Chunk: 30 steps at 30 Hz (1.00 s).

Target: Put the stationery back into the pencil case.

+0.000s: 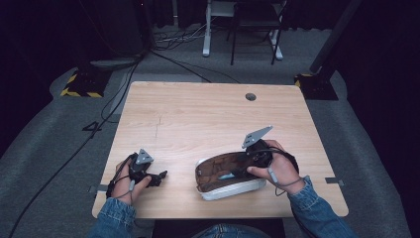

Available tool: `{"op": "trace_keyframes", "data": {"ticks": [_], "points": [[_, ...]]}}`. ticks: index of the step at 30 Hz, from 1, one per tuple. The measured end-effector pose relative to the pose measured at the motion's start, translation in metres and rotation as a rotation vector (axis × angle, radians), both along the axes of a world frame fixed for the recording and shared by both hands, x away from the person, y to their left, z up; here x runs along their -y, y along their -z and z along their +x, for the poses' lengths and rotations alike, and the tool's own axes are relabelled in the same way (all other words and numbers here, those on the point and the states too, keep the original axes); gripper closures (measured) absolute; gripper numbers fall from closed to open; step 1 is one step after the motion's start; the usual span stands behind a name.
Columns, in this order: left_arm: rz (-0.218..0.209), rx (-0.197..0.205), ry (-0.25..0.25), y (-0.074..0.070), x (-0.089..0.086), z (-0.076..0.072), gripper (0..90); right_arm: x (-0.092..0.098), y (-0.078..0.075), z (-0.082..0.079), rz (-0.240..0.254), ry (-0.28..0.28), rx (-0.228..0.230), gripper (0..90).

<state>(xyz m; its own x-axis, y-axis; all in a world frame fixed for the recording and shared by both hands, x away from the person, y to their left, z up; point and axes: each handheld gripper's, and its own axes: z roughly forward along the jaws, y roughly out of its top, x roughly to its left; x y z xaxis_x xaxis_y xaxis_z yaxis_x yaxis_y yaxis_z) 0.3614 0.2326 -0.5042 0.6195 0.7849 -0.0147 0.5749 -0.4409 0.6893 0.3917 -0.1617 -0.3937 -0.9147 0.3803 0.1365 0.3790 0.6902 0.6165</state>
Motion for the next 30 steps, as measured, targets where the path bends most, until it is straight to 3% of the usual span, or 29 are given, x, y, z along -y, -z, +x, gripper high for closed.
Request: {"op": "trace_keyframes", "data": {"ticks": [7, 17, 24, 30], "points": [[0.000, 0.000, 0.000, 0.000, 0.000, 0.000, 14.1, 0.024, -0.015, 0.001, 0.028, 0.057, 0.056, 37.1], [0.000, 0.000, 0.001, 0.000, 0.000, 0.000, 14.1, 0.065, -0.026, 0.008, 0.050, 0.167, 0.199, 27.0], [-0.001, -0.002, -0.001, 0.000, 0.000, 0.000, 14.1, 0.090, -0.023, 0.015, 0.066, 0.247, 0.219, 24.6], [-0.003, -0.004, 0.001, 0.000, 0.000, 0.001, 13.8, 0.115, -0.013, 0.021, 0.058, 0.322, 0.208, 23.2]]}}
